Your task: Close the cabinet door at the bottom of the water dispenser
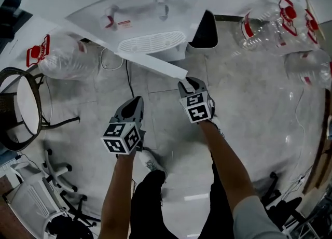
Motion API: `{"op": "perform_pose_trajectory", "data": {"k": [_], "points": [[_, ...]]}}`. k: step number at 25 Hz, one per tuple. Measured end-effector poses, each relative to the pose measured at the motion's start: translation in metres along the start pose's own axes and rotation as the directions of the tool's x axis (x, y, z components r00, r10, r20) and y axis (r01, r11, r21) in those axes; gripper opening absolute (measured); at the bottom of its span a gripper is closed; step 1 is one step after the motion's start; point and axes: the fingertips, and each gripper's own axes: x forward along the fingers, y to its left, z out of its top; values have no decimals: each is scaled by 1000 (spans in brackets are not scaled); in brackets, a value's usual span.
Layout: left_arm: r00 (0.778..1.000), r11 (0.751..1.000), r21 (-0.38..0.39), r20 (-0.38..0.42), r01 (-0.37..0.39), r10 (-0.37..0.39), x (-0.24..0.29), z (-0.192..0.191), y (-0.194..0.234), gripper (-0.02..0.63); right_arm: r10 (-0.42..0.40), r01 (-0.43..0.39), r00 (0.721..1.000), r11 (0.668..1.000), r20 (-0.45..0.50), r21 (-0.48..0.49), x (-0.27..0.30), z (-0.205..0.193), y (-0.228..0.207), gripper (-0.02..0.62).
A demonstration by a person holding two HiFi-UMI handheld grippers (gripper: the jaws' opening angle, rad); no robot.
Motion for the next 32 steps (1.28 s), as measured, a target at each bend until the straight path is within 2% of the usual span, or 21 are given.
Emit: {"op": "perform_pose_trajectory", "data": {"k": [2,7,11,17,23,28,32], "points": [[1000,1000,5,4,-9,9,16,9,-8,17,16,-15,1000,999,13,-47,7,16,-18,162],[999,1000,-7,12,-31,31,41,21,-25,17,40,-35,998,995,51,-88,13,40,-49,172],[997,997,-44,25,-70,71,52,27,-29,17,64,-58,997,985,36,-162,26,56,-62,170],[994,994,-42,29,-100,101,66,35,-39,17,66,-61,998,973,18,-222,37,66,-89,163],[989,987,-70,10,-147,148,66,34,-39,17,64,-78,996,946,-55,-314,49,76,-115,158],[985,984,-43,-15,-175,174,54,42,-55,17,74,-107,991,934,-109,-342,29,74,-133,157],[974,974,-11,-6,-226,226,24,70,-68,17,127,-151,987,946,-101,-289,-13,95,-144,155]]}}
